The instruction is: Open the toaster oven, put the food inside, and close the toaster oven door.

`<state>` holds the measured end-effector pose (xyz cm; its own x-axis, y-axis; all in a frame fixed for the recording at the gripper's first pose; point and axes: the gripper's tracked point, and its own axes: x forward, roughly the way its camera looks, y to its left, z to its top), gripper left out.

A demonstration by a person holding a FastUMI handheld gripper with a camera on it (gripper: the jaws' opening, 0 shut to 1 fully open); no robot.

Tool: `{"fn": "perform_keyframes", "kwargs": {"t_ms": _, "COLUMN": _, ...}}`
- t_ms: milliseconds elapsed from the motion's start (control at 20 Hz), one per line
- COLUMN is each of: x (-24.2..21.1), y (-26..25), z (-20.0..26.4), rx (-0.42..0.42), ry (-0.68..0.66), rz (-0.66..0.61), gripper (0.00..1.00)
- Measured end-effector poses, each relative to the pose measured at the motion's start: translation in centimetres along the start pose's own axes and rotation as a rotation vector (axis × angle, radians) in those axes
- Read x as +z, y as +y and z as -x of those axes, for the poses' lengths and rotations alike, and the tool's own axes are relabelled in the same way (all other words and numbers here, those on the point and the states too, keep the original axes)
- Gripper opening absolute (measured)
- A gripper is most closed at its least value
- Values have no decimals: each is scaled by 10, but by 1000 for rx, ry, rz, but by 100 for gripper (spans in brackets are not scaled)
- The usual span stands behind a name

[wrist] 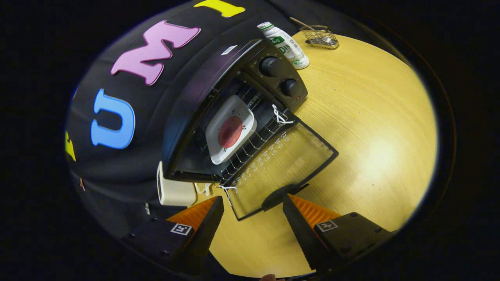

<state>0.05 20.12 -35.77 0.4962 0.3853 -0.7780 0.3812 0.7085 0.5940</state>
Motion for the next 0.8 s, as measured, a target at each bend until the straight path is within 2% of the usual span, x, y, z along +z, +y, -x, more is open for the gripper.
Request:
{"fn": "perform_keyframes", "kwargs": {"t_ms": 300, "x": -35, "y": -33, "z": -11, "rx": -127, "ry": 20, "rz": 464, "gripper": 99}}
{"fn": "perform_keyframes", "kwargs": {"t_ms": 600, "x": -56, "y": -59, "z": -40, "rx": -219, "ry": 68, "rz": 617, "gripper": 99}}
{"fn": "perform_keyframes", "kwargs": {"t_ms": 800, "x": -52, "y": -69, "z": -58, "rx": -276, "ry": 42, "rz": 699, "gripper": 99}}
